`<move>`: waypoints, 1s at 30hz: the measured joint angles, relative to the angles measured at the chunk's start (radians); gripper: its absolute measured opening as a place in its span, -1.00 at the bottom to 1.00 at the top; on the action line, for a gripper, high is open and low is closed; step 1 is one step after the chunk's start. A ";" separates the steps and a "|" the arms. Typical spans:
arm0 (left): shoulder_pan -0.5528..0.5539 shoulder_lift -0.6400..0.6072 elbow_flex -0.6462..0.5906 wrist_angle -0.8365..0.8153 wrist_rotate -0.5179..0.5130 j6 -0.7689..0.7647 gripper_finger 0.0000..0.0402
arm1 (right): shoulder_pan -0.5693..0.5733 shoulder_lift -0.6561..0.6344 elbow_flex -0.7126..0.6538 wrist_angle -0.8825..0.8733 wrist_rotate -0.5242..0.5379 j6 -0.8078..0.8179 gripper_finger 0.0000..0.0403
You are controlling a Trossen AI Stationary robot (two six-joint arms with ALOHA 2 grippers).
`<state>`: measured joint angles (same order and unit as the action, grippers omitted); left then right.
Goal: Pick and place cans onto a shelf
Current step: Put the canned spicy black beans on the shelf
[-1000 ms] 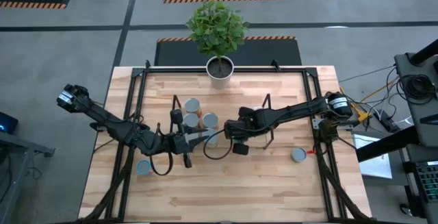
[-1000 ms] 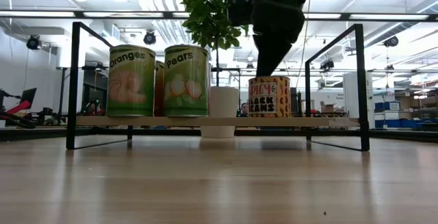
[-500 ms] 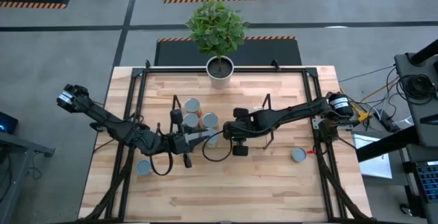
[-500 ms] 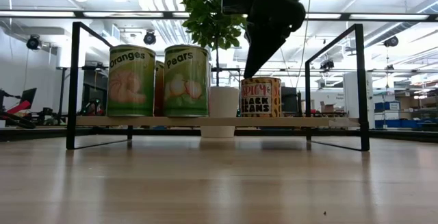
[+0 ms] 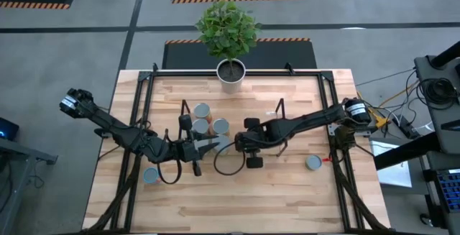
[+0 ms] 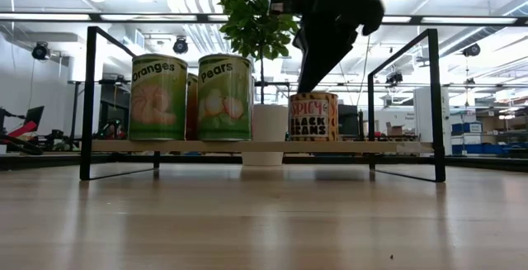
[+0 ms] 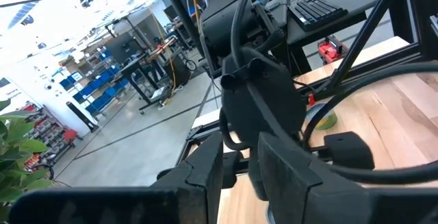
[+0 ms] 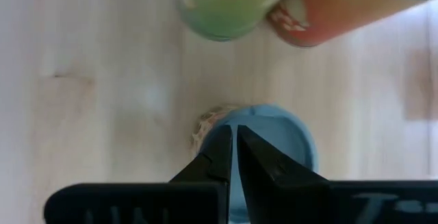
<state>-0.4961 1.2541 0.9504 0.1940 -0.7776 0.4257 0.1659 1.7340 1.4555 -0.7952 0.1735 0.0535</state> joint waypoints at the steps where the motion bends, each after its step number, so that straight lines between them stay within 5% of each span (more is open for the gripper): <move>1: 0.000 0.000 0.000 0.000 0.000 0.000 -0.62 | 0.002 0.000 0.000 0.000 -0.010 -0.005 -0.94; 30: 0.000 0.000 0.000 0.000 0.000 0.000 -0.62 | 0.019 -0.074 -0.001 -0.010 -0.102 0.033 -0.94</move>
<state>-0.4959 1.2541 0.9508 0.1936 -0.7773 0.4255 0.1851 1.6598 1.4548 -0.8049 0.0719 0.0864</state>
